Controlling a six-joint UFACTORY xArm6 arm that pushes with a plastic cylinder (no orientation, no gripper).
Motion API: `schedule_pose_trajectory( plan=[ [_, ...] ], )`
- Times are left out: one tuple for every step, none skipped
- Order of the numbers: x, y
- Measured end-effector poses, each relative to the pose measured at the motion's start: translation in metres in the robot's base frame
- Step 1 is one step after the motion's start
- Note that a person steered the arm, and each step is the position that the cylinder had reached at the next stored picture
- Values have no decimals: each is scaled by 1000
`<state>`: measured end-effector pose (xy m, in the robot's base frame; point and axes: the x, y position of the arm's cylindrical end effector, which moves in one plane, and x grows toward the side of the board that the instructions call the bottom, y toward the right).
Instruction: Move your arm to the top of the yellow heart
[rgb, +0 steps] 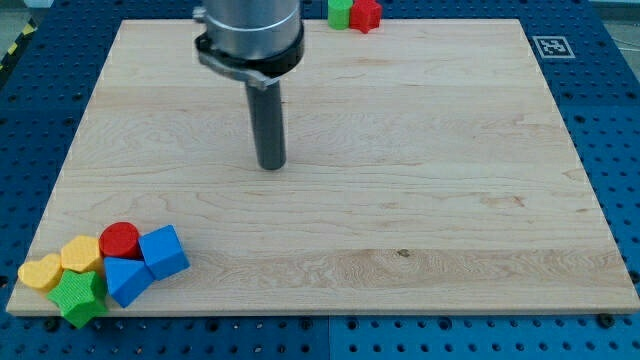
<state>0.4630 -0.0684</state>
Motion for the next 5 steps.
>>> schedule_pose_trajectory(
  plan=[
    [0, -19],
    [-17, -40],
    [-23, -59],
    [-23, -61],
    [-23, -62]
  ],
)
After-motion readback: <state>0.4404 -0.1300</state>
